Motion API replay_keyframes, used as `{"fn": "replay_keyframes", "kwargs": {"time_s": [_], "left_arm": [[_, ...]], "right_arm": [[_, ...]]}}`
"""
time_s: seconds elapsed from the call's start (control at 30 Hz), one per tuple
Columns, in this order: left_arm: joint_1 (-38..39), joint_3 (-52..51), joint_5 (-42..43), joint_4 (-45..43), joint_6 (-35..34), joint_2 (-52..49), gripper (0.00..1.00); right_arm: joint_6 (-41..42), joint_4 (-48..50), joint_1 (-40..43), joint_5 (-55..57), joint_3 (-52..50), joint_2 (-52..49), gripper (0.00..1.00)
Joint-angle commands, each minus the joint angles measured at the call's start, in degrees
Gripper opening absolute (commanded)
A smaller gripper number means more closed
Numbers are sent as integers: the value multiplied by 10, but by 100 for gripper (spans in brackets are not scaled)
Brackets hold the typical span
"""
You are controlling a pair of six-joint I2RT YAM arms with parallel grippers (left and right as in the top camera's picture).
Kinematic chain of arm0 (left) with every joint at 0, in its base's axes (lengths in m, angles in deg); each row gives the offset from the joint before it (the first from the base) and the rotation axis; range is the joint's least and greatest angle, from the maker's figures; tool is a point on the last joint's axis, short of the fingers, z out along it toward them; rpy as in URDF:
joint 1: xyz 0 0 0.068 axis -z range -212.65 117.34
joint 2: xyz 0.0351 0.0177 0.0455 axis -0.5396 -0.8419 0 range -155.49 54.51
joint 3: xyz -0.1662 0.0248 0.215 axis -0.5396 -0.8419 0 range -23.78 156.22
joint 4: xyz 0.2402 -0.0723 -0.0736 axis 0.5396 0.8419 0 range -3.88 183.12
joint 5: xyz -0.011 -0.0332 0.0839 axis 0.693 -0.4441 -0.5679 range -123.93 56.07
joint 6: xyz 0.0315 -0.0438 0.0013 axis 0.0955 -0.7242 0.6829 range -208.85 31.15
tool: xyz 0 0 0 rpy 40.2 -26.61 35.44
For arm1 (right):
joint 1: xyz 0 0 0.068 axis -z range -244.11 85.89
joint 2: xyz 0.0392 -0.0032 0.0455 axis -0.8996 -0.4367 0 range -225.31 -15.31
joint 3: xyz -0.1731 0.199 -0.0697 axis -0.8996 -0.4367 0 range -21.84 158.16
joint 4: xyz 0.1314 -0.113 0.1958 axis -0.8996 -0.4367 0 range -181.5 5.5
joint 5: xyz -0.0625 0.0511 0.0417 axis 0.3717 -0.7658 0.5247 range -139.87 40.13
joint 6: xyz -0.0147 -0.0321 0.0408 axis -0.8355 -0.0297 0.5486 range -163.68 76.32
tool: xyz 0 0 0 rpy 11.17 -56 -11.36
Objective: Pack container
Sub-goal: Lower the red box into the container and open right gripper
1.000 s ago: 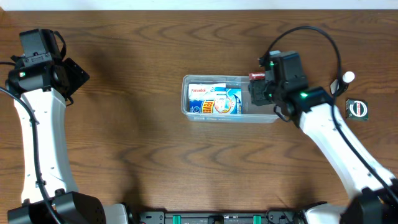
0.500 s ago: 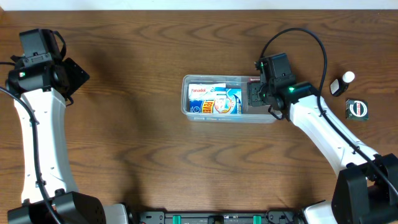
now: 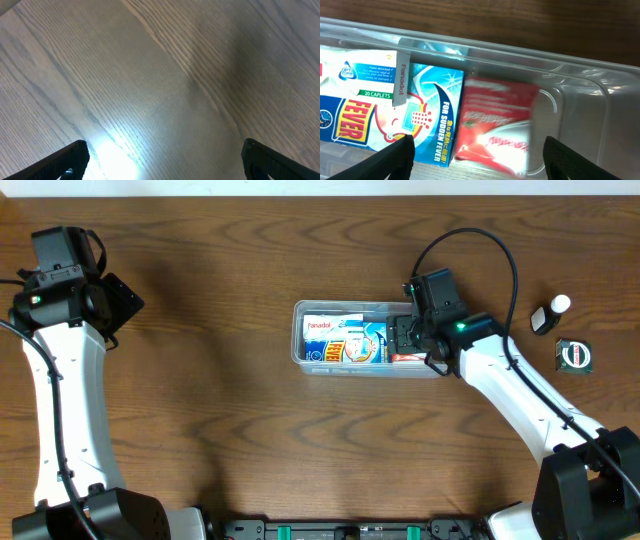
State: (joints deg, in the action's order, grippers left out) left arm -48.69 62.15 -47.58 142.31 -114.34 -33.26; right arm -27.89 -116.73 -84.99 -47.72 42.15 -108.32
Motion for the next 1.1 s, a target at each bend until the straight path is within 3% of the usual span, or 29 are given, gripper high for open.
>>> {"fn": "replay_keyframes", "kwargs": {"time_s": [0.0,0.27,0.3,0.4,0.43,0.5,0.63,1.07], "left_arm": [[-2,5,-1,1,-3,-5,98],[-2,5,-1,1,-3,-5,98],[-2,5,-1,1,-3,-5,98],[-2,5,-1,1,-3,-5,98],[-2,5,-1,1,-3,-5,98],[-2,5,-1,1,-3,-5,98],[-2,5,-1,1,-3,-5,98],[-2,5,-1,1,-3,-5,98]], "right_arm": [[5,2,-4,6,5,0,80],[-13,10,-4,6,5,1,76],[-13,9,-4,6,5,1,70],[-12,0,-3,14,5,1,24],[-10,-2,-3,23,5,1,13],[-10,-9,-2,56,5,1,1],[-10,-26,-2,119,5,1,1],[-4,-50,27,154,26,29,1]]}}
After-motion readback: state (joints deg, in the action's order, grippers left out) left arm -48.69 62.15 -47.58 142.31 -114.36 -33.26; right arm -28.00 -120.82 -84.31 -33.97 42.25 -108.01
